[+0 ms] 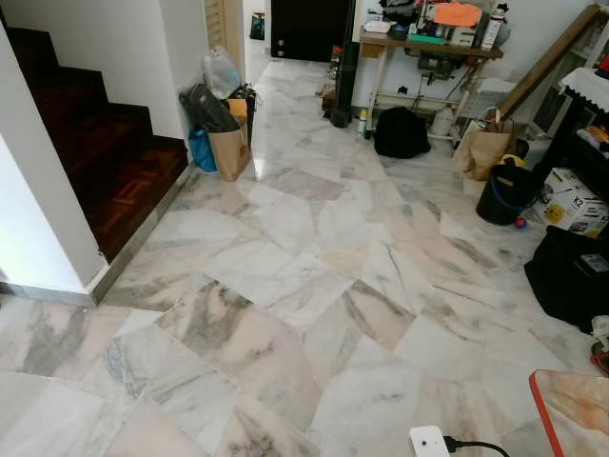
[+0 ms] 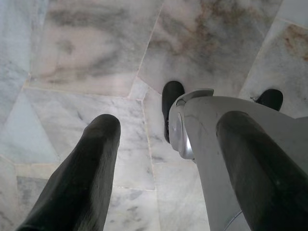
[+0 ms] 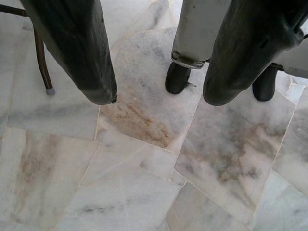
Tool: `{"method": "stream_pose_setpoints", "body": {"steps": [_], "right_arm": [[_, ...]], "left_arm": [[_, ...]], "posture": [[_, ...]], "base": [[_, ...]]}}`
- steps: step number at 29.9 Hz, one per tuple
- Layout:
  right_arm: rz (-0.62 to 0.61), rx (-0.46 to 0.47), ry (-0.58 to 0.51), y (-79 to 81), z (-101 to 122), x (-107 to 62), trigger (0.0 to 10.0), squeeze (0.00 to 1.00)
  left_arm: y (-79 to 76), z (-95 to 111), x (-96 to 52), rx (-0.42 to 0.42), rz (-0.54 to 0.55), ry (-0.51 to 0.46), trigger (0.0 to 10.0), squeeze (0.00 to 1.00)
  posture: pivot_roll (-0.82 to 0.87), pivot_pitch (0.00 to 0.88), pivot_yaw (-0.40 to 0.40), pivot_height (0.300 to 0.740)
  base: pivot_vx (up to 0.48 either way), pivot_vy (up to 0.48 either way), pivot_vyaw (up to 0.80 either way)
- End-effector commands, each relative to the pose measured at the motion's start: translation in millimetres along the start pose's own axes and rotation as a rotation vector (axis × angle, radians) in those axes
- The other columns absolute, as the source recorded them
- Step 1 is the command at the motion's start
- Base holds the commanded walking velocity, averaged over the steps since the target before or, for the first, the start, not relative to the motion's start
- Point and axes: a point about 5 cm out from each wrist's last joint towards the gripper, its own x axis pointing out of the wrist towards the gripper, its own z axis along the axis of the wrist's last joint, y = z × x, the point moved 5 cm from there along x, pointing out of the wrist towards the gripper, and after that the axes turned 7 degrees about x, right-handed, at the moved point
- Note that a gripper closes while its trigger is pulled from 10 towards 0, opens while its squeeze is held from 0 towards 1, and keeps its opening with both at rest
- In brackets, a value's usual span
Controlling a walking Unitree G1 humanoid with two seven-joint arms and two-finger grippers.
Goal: Hang hanger
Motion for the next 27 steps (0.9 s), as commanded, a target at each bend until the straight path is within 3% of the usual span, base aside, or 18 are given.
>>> {"method": "stream_pose_setpoints", "body": {"steps": [1, 9, 13, 16, 23, 27], "right_arm": [[0.036, 0.296, -0.212, -15.8, 56.8, -5.8, 10.0, 0.00], [-0.020, 0.293, -0.188, -33.8, 51.5, -7.9, 10.0, 0.00], [-0.009, 0.271, -0.191, -33.3, 56.9, -8.4, 10.0, 0.00], [0.002, 0.273, -0.172, -20.7, 38.4, -5.0, 10.0, 0.00], [0.007, 0.267, -0.164, -16.6, 34.0, -4.1, 10.0, 0.00], [0.008, 0.262, -0.162, -16.8, 33.8, -4.1, 10.0, 0.00]], "left_arm": [[19.9, 7.3, -2.2, -0.118, 0.012, -0.089, 10.0, 0.00], [19.0, 25.2, -0.8, -0.121, 0.018, -0.128, 10.0, 0.00], [22.1, 29.7, -0.6, -0.128, 0.028, -0.134, 10.0, 0.00], [22.7, 29.3, -0.5, -0.134, 0.030, -0.128, 10.0, 0.00], [20.9, 23.0, -0.1, -0.189, 0.034, -0.099, 10.0, 0.00], [19.6, 19.3, -0.6, -0.123, 0.022, -0.098, 10.0, 0.00]], "posture": [[0.17, 0.000, -0.107, 0.740], [0.20, 0.000, -0.115, 0.740], [0.19, 0.000, -0.110, 0.740], [0.19, 0.000, -0.109, 0.740], [0.20, 0.000, -0.115, 0.740], [0.20, 0.000, -0.117, 0.740]], "base": [[0.000, 0.000, -0.80], [0.000, 0.000, -0.77], [0.000, 0.000, -0.77], [0.000, 0.000, -0.76], [0.000, 0.068, -0.76], [0.000, 0.322, -0.77]]}}
